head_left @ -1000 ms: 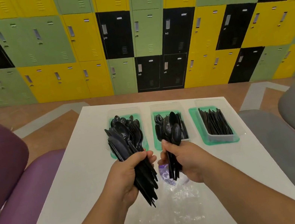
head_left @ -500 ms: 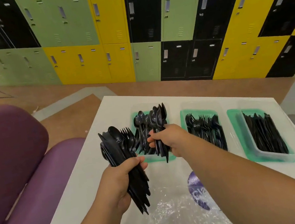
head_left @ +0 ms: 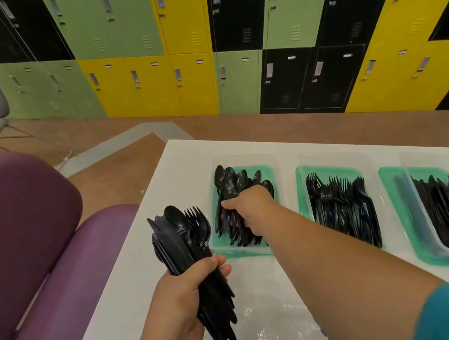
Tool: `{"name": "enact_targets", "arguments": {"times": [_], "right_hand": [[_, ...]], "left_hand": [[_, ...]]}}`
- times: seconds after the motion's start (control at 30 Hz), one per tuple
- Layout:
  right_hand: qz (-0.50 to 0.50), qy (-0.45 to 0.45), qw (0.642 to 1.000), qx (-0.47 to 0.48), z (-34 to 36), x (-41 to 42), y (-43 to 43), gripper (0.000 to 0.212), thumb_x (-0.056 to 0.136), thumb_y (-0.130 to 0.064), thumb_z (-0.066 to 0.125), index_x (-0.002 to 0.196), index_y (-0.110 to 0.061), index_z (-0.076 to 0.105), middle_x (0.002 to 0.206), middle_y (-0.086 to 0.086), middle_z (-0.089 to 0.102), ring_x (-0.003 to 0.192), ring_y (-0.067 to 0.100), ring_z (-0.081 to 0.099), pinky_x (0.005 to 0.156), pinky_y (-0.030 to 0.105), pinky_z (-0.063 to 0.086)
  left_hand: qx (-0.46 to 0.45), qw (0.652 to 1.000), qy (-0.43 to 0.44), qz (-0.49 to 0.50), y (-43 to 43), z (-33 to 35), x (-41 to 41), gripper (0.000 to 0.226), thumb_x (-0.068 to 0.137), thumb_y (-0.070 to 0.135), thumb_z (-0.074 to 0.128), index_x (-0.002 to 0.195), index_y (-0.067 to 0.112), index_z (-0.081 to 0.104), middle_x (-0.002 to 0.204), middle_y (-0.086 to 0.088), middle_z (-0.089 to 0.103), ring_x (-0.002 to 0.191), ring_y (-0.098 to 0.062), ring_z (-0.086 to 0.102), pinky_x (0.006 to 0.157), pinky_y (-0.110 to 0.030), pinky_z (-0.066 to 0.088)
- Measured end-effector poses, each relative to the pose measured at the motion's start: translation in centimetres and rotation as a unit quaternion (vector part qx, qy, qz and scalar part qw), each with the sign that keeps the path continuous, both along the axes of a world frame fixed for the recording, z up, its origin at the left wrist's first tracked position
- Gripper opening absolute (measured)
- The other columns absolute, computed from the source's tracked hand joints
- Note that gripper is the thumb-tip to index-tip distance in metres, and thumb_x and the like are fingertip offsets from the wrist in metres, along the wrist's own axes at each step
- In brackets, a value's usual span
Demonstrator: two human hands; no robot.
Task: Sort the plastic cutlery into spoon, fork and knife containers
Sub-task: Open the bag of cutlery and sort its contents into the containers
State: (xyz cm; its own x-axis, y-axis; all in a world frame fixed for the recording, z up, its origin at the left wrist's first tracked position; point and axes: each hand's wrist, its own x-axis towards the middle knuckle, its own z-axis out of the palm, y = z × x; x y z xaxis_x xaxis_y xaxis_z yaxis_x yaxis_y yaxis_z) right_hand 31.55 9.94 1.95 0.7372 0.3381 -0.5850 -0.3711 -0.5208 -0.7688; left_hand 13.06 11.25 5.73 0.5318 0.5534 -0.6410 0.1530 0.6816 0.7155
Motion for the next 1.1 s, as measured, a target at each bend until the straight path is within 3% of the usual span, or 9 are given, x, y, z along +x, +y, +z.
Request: {"name": "enact_targets", "arguments": {"times": [0.1,0.17,0.23,0.33,0.43,0.6,0.73,0.93,1.1], "right_hand": [[0.002,-0.030,0.999,-0.016,0.0,0.1,-0.2,0.030,0.082,-0.016,0.073,0.063,-0.003,0.055,0.074,0.016,0.069,0.082,0.035,0.072,0.080,0.044,0.058],[0.017,-0.056,0.998,-0.039,0.0,0.2,-0.7,0.034,0.086,-0.016,0.069,0.057,-0.006,0.054,0.076,0.013,0.071,0.073,0.029,0.071,0.067,0.035,0.056],[0.047,-0.108,0.990,-0.082,0.7,-0.2,-1.8,0.028,0.088,-0.023,0.066,0.070,-0.002,0.062,0.079,0.010,0.068,0.068,0.022,0.061,0.059,0.027,0.048],[0.059,-0.166,0.981,-0.082,1.4,-1.0,-3.1,0.031,0.091,-0.024,0.063,0.101,0.005,0.070,0.104,0.018,0.071,0.097,0.030,0.066,0.080,0.031,0.050],[0.058,-0.213,0.973,-0.064,2.0,-2.0,-4.3,0.022,0.093,-0.021,0.059,0.106,-0.007,0.070,0.109,0.008,0.070,0.102,0.023,0.064,0.079,0.022,0.045],[0.034,-0.219,0.970,0.100,4.2,-4.4,-6.8,0.008,0.090,-0.021,0.062,0.086,-0.023,0.070,0.080,-0.011,0.066,0.079,0.006,0.060,0.079,0.026,0.050],[0.086,-0.169,0.958,0.215,6.3,-7.6,-9.4,0.007,0.085,-0.023,0.070,0.080,-0.018,0.072,0.062,-0.016,0.062,0.060,-0.006,0.055,0.062,0.011,0.045],[0.101,-0.301,0.944,0.093,6.4,-9.8,-10.0,0.012,0.078,-0.031,0.075,0.076,-0.021,0.070,0.068,-0.006,0.058,0.060,0.005,0.052,0.063,0.027,0.053],[0.106,-0.305,0.944,0.063,7.4,-9.7,-11.3,0.007,0.082,-0.023,0.068,0.076,-0.019,0.069,0.065,-0.007,0.059,0.061,0.006,0.054,0.064,0.026,0.052]], "left_hand": [[0.001,1.000,0.006,-0.007,-0.2,-0.3,0.1,0.017,0.079,0.000,0.068,0.096,-0.004,0.068,0.084,-0.019,0.074,0.077,-0.026,0.071,0.070,-0.037,0.056],[0.003,1.000,0.010,-0.009,-0.4,-0.5,0.2,0.016,0.079,0.001,0.068,0.095,-0.003,0.068,0.086,-0.020,0.074,0.079,-0.027,0.072,0.071,-0.037,0.056],[-0.001,1.000,0.012,-0.012,-0.5,-0.6,0.3,0.014,0.080,0.001,0.068,0.094,-0.002,0.069,0.086,-0.019,0.074,0.082,-0.027,0.072,0.072,-0.037,0.055],[-0.021,1.000,0.002,-0.023,-0.5,-0.7,0.3,0.016,0.079,0.003,0.069,0.093,-0.004,0.070,0.085,-0.019,0.074,0.081,-0.025,0.072,0.071,-0.036,0.055],[-0.042,0.998,-0.012,-0.038,-0.6,-0.4,0.3,0.016,0.075,0.003,0.071,0.090,-0.002,0.072,0.082,-0.018,0.074,0.075,-0.023,0.073,0.070,-0.035,0.055],[-0.027,0.997,-0.036,-0.057,-1.4,0.4,0.2,0.017,0.079,-0.001,0.068,0.094,0.005,0.070,0.071,-0.013,0.069,0.066,-0.021,0.068,0.071,-0.035,0.056],[-0.017,0.992,-0.081,-0.096,-2.0,1.0,0.0,0.024,0.074,0.001,0.069,0.098,0.004,0.069,0.073,-0.013,0.066,0.067,-0.020,0.065,0.071,-0.035,0.054],[0.060,0.970,-0.130,-0.197,-3.4,2.0,-0.4,0.036,0.074,0.007,0.074,0.110,0.010,0.071,0.106,-0.020,0.071,0.099,-0.034,0.066,0.091,-0.048,0.049],[0.070,0.965,-0.122,-0.220,-4.1,2.2,-0.9,0.037,0.072,0.008,0.070,0.109,0.004,0.069,0.097,-0.017,0.072,0.090,-0.026,0.068,0.084,-0.039,0.053]]}}
